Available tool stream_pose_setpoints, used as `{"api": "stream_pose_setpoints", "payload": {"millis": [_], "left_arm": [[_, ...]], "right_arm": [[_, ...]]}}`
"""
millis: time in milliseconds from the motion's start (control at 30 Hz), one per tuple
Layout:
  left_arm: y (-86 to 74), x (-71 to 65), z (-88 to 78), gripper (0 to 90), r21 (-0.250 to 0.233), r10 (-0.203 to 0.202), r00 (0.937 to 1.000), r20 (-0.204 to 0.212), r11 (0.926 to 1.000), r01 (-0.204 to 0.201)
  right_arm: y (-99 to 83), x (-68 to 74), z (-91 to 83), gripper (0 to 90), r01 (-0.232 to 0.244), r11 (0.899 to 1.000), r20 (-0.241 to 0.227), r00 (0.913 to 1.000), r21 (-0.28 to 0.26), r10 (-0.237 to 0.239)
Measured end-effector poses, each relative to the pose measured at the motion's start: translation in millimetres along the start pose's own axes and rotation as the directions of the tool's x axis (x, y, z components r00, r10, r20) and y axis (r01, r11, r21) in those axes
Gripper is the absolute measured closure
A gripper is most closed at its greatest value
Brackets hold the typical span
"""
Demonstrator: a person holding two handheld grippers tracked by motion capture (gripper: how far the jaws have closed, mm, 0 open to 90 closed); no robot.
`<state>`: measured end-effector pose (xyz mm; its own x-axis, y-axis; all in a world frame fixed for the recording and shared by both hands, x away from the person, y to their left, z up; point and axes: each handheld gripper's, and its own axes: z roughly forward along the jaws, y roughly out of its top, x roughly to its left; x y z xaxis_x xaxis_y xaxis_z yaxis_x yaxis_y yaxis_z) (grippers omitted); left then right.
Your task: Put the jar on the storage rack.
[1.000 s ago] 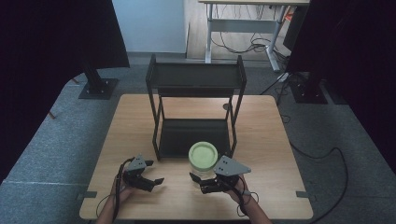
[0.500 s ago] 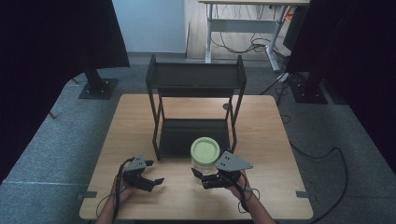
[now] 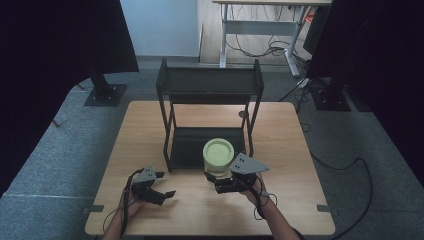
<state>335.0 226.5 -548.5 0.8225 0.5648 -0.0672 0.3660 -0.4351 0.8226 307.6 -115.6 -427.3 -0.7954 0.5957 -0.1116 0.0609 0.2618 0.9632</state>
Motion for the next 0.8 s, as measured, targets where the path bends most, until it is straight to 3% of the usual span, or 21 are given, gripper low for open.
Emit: {"api": "stream_pose_setpoints", "payload": {"millis": [800], "left_arm": [[0.2,0.2,0.2,8.2,0.005,0.004,1.0000,0.007,1.0000,-0.004]], "right_arm": [[7.3,-21.2,17.6,10.9,-0.011,1.000,0.022,0.9997,0.006,0.011]]}}
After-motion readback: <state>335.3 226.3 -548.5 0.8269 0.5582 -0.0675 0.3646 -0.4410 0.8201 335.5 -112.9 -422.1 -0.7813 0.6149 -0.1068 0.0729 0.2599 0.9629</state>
